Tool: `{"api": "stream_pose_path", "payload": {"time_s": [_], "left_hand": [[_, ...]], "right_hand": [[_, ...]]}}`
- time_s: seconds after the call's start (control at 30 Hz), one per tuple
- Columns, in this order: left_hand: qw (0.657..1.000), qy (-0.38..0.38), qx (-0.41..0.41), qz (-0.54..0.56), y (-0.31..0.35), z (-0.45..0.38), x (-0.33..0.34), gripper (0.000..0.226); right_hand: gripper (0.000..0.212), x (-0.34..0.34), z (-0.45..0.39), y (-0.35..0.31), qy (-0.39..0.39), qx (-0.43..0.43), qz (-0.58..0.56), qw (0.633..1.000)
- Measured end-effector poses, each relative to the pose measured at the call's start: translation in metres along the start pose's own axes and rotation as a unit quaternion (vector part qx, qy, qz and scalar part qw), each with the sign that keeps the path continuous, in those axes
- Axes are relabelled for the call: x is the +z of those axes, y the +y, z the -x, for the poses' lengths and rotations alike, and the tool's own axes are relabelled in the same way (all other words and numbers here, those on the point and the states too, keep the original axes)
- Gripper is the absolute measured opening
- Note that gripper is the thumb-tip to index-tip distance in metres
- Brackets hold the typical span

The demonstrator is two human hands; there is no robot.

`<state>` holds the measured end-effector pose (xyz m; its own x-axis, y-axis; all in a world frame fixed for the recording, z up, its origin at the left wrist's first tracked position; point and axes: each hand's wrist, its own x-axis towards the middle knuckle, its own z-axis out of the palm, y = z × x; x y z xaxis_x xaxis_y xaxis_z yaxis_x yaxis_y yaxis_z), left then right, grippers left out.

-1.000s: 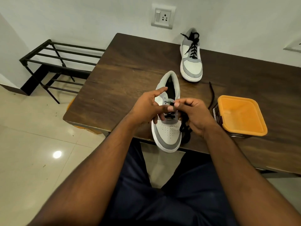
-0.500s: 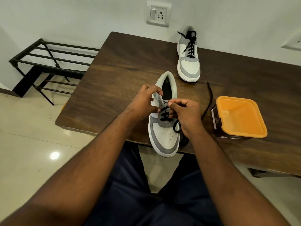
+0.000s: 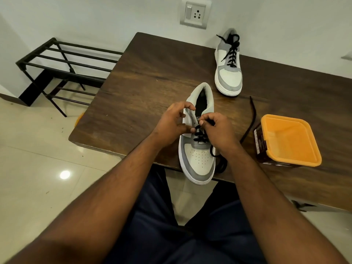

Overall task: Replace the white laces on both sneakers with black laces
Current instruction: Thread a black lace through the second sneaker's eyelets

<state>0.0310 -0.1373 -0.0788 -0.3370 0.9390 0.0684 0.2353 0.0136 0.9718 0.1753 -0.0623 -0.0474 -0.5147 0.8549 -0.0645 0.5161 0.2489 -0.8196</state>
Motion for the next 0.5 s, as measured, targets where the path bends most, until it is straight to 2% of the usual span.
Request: {"api": "stream_pose_path", "payload": {"time_s": [0.07,0.2,0.37,0.5], "left_hand": [[1.000,0.009,0.007,0.022,-0.003,0.002,0.003,0.062],[0.988,0.054,-0.056,0.132,-0.004,0.012,0.012,0.058],[0.972,0.057,-0.066,0.218,-0.012,0.021,0.022,0.027],[0.967,0.084,-0.066,0.230,-0.010,0.022,0.028,0.011]], "right_hand": [[0.015,0.000,-0.002,0.000,-0.021,0.037,-0.042,0.998],[0.018,0.003,0.000,-0.001,-0.029,0.094,-0.130,0.987],[0.012,-0.004,0.009,-0.006,-0.050,0.143,-0.263,0.953],[0.017,-0.005,0.012,-0.005,-0.070,0.135,-0.262,0.953]]}}
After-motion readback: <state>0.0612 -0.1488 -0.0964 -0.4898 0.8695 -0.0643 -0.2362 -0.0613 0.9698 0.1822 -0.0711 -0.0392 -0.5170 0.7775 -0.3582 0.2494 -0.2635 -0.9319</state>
